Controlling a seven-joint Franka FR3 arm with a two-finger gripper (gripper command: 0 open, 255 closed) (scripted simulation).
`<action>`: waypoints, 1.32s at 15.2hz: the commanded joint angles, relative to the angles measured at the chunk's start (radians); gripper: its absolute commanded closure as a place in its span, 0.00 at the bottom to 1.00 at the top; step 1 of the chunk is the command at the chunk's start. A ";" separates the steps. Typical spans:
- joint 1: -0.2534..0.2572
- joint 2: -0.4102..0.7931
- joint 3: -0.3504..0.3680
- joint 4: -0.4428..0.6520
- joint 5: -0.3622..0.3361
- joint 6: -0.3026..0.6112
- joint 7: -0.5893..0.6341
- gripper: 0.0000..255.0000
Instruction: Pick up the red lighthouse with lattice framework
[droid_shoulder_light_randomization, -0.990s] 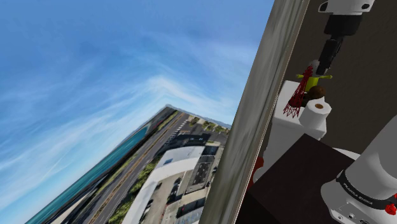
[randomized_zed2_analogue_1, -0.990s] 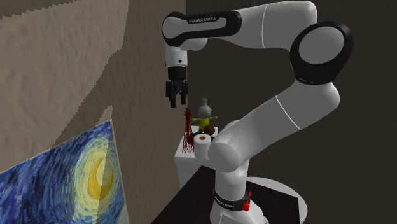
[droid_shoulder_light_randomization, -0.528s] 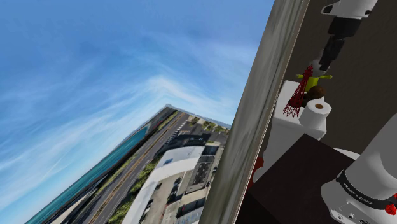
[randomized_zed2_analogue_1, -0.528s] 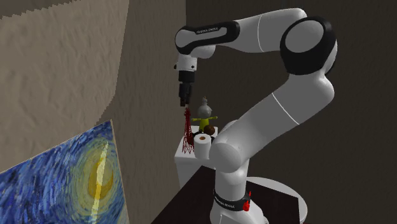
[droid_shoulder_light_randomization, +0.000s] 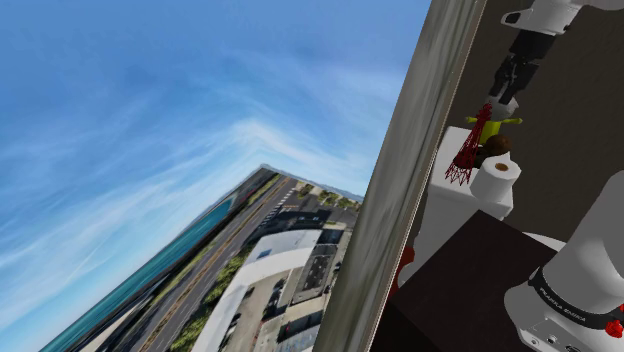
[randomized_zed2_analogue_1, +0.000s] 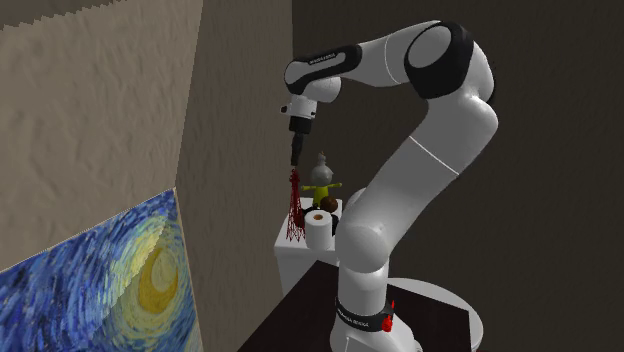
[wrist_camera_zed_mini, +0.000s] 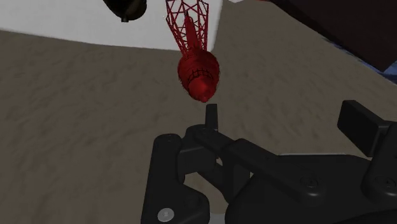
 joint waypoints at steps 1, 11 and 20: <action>0.067 0.079 -0.102 0.069 0.032 0.027 -0.123 0.00; 0.134 0.153 -0.225 0.037 0.067 0.139 -0.242 0.00; 0.133 0.152 -0.223 0.035 0.066 0.140 -0.241 1.00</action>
